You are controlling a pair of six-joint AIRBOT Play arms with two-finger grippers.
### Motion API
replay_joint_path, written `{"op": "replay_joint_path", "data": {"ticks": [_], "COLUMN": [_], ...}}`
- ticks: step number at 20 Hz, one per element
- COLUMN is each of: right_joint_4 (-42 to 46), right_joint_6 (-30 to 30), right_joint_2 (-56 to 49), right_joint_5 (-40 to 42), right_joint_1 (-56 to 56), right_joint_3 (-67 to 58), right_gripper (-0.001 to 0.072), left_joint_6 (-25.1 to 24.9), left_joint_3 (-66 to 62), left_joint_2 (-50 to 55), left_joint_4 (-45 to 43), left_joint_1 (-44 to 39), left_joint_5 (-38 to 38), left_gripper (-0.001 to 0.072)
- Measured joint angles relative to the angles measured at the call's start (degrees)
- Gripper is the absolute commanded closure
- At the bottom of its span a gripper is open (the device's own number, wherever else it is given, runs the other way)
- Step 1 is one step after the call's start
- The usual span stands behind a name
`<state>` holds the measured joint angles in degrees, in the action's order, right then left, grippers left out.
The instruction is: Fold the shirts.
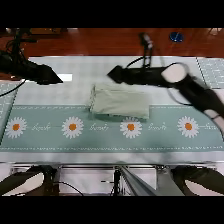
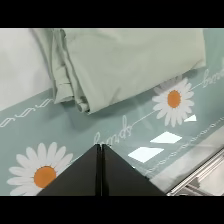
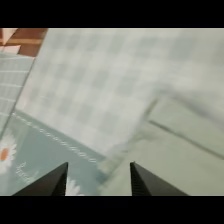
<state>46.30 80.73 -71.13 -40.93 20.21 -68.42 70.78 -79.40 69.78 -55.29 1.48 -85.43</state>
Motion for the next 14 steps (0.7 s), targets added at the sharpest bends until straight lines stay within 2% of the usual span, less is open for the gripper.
{"op": "replay_joint_path", "data": {"ticks": [2,3,5,6,7,10,14], "right_joint_4": [11.6,18.0,28.3,31.0,31.7,25.3,9.3], "right_joint_6": [3.1,4.0,3.5,2.3,0.6,-4.3,-10.2], "right_joint_2": [5.3,7.4,9.6,10.0,10.0,7.8,1.6], "right_joint_5": [-7.4,-12.0,-21.4,-25.2,-28.6,-33.6,-32.0], "right_joint_1": [-9.6,-14.8,-24.8,-29.3,-33.9,-43.1,-44.9], "right_joint_3": [0.0,0.0,0.3,0.8,1.8,6.6,14.4], "right_gripper": [0.0265,0.0264,0.0224,0.022,0.0186,0.0186,0.0186], "left_joint_6": [-0.9,-1.0,-0.8,0.0,0.8,3.2,4.3], "left_joint_3": [0.5,0.7,1.2,1.5,1.9,3.3,4.7], "left_joint_2": [0.9,1.5,2.9,3.7,4.4,5.8,6.4], "left_joint_4": [-2.4,-4.4,-8.7,-10.8,-12.8,-17.4,-19.8], "left_joint_1": [0.0,0.0,0.0,0.0,0.0,0.0,0.0], "left_joint_5": [0.3,0.5,0.7,0.7,0.8,1.0,1.0], "left_gripper": [0.027,0.0196,0.0187,0.0187,0.0187,0.0188,0.0188]}}
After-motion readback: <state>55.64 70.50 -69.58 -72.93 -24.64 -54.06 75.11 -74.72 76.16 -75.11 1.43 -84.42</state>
